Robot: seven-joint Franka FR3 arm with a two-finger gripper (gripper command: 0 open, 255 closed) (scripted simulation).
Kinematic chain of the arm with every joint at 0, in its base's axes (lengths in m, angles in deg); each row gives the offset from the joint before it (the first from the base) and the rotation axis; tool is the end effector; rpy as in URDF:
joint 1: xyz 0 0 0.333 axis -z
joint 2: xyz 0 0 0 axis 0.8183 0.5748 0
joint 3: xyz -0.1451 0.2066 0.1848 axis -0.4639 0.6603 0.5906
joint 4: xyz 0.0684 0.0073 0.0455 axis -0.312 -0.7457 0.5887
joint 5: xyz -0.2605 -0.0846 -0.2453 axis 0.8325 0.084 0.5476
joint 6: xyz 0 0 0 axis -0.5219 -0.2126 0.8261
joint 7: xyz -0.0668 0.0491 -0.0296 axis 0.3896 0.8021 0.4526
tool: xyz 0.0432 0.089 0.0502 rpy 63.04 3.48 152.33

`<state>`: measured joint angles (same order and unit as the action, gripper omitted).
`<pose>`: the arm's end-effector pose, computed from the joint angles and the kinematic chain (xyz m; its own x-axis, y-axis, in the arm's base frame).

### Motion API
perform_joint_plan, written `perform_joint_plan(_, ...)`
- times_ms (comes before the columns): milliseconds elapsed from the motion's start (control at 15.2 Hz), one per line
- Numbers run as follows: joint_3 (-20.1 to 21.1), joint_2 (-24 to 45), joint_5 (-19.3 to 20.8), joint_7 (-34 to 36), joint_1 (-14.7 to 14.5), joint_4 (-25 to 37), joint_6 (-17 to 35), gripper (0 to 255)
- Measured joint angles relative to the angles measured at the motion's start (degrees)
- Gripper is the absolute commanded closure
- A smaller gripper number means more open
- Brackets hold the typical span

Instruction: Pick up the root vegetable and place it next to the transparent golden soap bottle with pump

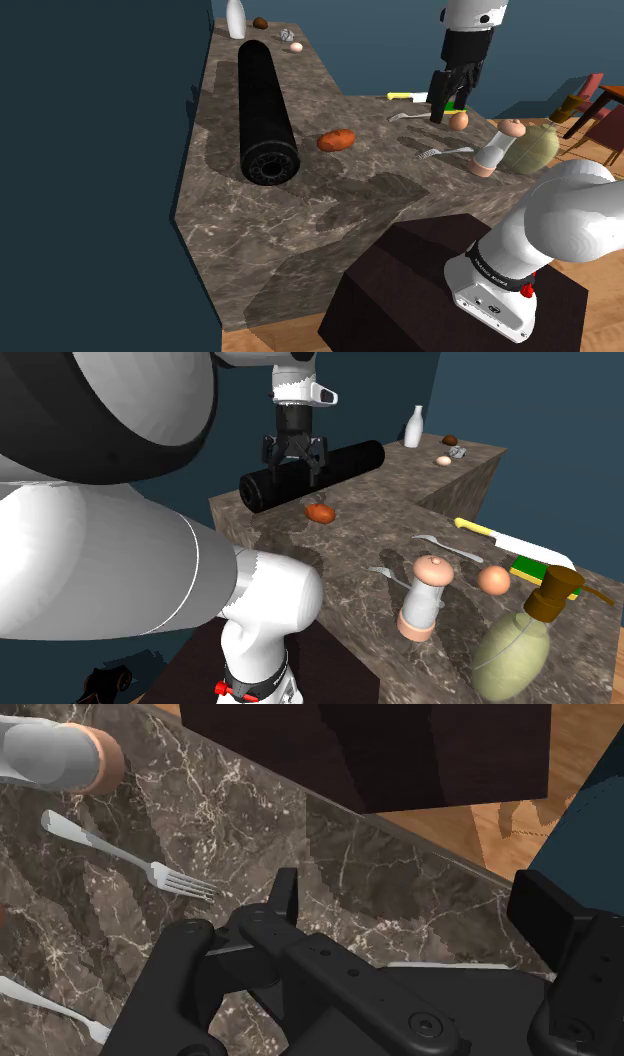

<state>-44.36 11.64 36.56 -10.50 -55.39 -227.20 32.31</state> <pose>0.2764 0.0164 0.5404 0.9708 -0.1025 -0.2167 -0.0901 -0.9937 0.0663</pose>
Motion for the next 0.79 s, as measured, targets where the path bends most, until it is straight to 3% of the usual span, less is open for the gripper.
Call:
perform_joint_plan(264,-2.40,1.15,2.14,-6.16,-0.92,-1.82,4.78,0)
perform_joint_plan(792,-10.55,9.74,6.81,-28.47,-5.20,-6.11,25.15,0)
